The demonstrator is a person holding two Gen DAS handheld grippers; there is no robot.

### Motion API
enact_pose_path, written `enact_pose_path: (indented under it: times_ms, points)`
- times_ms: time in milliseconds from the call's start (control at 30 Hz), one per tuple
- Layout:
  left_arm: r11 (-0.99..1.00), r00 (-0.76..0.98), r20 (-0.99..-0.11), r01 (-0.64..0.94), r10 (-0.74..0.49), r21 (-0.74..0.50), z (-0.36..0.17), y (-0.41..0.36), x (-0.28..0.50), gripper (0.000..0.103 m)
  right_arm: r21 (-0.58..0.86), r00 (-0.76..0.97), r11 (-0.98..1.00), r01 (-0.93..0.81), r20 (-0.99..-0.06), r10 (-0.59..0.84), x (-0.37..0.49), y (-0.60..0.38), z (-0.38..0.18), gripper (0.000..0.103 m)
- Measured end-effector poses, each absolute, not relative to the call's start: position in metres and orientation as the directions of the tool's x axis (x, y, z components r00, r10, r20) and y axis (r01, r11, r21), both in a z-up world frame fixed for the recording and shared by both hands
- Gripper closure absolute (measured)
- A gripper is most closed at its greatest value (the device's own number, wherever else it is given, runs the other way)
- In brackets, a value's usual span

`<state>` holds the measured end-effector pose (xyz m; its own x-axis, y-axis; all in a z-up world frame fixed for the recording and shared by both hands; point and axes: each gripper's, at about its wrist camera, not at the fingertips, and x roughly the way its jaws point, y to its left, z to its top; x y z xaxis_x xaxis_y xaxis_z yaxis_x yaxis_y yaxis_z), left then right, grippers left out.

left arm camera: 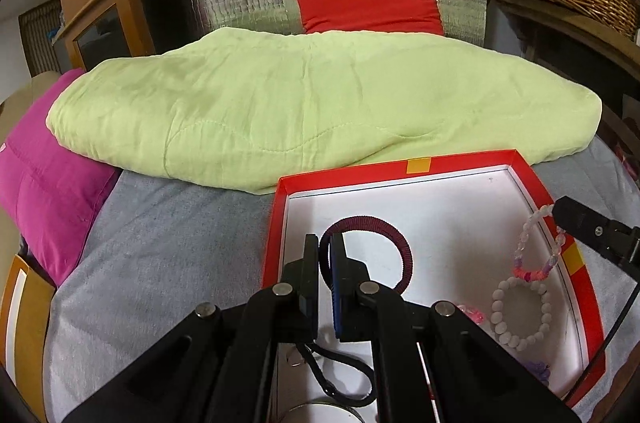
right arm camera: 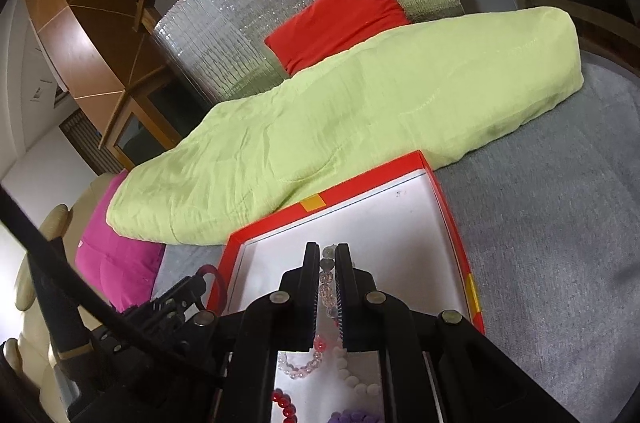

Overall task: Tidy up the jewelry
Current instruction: 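Open the left tool to drop the bangle while the right tool releases the pink-white bracelet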

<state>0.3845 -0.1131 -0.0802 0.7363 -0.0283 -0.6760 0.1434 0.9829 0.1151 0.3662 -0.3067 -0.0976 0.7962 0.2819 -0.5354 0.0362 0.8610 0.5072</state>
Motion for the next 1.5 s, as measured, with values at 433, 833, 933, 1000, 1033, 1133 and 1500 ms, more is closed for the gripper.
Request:
enact_pose_path:
  times_ms: [433,833,933,1000,1033,1133,1500]
  points:
    - [0.982,0.699,-0.712,0.174,-0.071,0.072,-0.093,-0.112,0.391,0.097,0.537,0.798,0.840,0.081,-0.540,0.268,0.367,-0.327,-0.103,0.095]
    - [0.972,0.649,-0.746,0.236,-0.148,0.013,-0.105,-0.122,0.391,0.097,0.583,0.778,0.805,0.109,-0.554,0.296,0.378,-0.341,-0.118,0.095]
    - [0.972,0.639,-0.756,0.236,-0.143,0.016,-0.109,-0.123,0.392,0.097,0.593,0.773,0.799,0.101,-0.552,0.312,0.384,-0.339,-0.119,0.095]
    - [0.971,0.633,-0.762,0.237,-0.140,0.018,-0.112,-0.124,0.392,0.097,0.608,0.769,0.788,0.094,-0.547,0.330,0.389,-0.338,-0.119,0.095]
    - [0.971,0.631,-0.763,0.237,-0.139,0.019,-0.112,-0.124,0.392,0.097,0.618,0.768,0.781,0.092,-0.543,0.339,0.391,-0.338,-0.119,0.095]
    - [0.970,0.627,-0.767,0.241,-0.139,0.022,-0.113,-0.126,0.392,0.097,0.644,0.768,0.760,0.087,-0.529,0.360,0.395,-0.339,-0.119,0.095]
    - [0.972,0.613,-0.780,0.235,-0.125,0.028,-0.117,-0.124,0.399,0.097,0.672,0.731,0.727,0.141,-0.566,0.382,0.403,-0.338,-0.139,0.095]
